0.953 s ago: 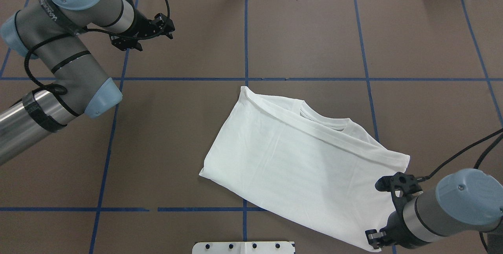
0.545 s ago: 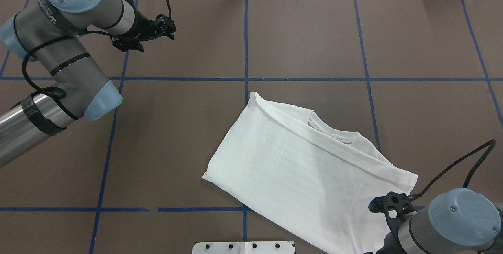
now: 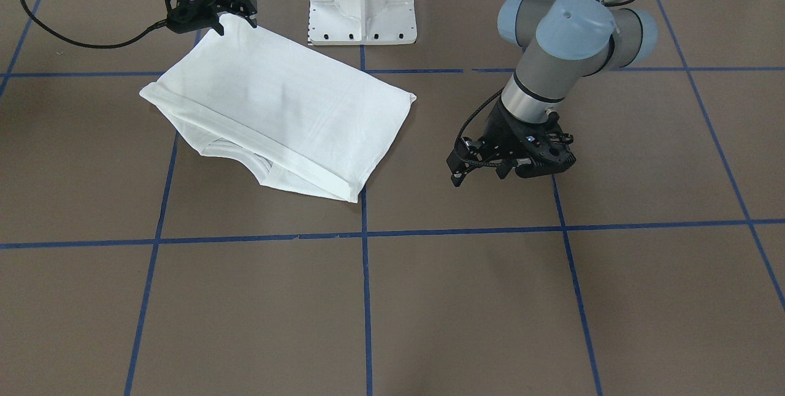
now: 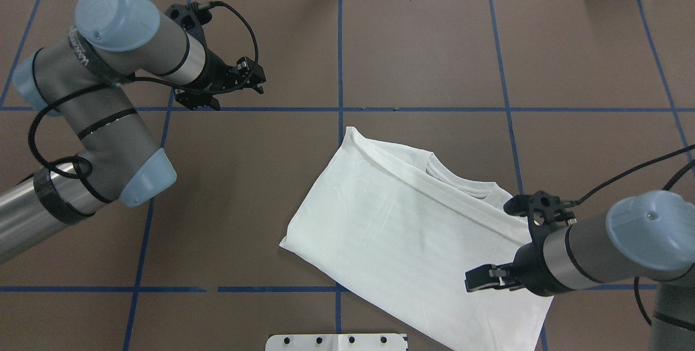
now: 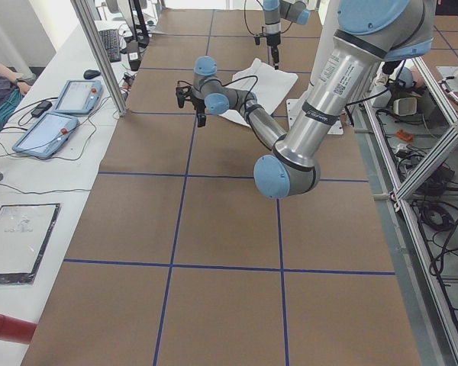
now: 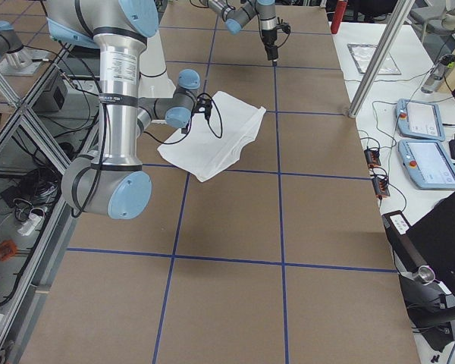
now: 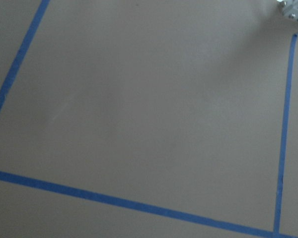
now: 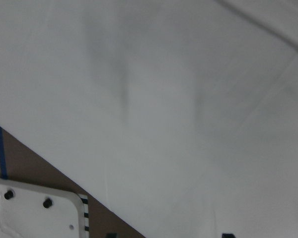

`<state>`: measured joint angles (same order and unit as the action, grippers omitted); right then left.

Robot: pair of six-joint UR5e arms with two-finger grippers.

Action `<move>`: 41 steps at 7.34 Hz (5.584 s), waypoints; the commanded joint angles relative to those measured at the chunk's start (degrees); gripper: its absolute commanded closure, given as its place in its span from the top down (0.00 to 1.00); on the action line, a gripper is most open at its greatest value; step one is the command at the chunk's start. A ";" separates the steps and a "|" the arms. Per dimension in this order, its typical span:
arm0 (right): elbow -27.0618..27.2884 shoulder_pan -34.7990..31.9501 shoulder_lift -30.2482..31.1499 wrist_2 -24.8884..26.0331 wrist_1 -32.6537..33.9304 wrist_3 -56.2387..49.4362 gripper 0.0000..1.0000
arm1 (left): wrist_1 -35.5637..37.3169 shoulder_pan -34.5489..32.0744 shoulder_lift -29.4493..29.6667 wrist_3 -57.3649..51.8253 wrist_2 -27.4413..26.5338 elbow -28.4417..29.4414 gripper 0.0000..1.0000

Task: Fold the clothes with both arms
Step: 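Grasp the shirt corner with the left gripper while the right shifts to the shoulder, then pull the held corner away from the robot with the left gripper, turning the shirt, then release and raise the left gripper while the right gripper moves over the shirt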

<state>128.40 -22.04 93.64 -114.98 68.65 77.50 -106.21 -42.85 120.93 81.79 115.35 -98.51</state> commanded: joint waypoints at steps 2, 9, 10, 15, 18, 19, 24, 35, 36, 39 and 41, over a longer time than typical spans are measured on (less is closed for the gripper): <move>-1.21 -11.51 -3.54 0.81 0.43 -1.65 1.00 | 1.62 13.44 -2.10 19.31 -2.04 -6.60 0.99; -4.30 -13.82 -7.95 0.81 0.17 -1.74 1.00 | 1.71 26.15 -2.28 31.15 -10.32 -3.98 0.95; -4.38 -13.90 -8.12 0.90 0.17 -1.74 1.00 | 1.80 26.06 -2.19 31.15 -10.58 -3.89 0.91; -4.47 -13.82 -8.21 0.90 0.17 -1.74 1.00 | 1.97 25.36 -2.19 31.15 -11.55 -2.66 0.70; -4.65 -13.90 -8.21 0.81 0.17 -1.74 1.00 | 1.88 25.18 -2.10 30.71 -11.64 -2.74 0.02; -4.65 -13.99 -8.21 0.81 0.17 -1.74 1.00 | 1.80 24.40 -2.10 30.36 -11.55 -3.27 0.00; -4.82 -13.99 -8.47 0.90 0.17 -1.74 1.00 | 1.97 13.26 -1.75 24.07 -11.47 -2.49 0.00; -5.96 -13.82 -10.49 0.98 0.34 -1.65 1.00 | -31.78 -1.45 19.26 -0.21 -23.42 42.78 1.00; -7.44 -13.82 -11.80 1.25 0.78 -1.65 1.00 | -31.52 -2.93 19.17 -3.27 -22.55 42.00 1.00; -8.25 -12.41 -14.52 6.68 6.62 -7.50 1.00 | -23.48 -5.66 11.21 -8.72 -10.17 29.94 1.00; -11.74 -8.74 -24.59 11.59 19.36 -12.02 1.00 | -14.77 -5.58 -0.02 -10.25 -9.36 11.76 1.00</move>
<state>118.80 -33.03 74.75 -106.43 80.92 67.63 -125.95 -48.40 127.25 72.49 105.00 -76.57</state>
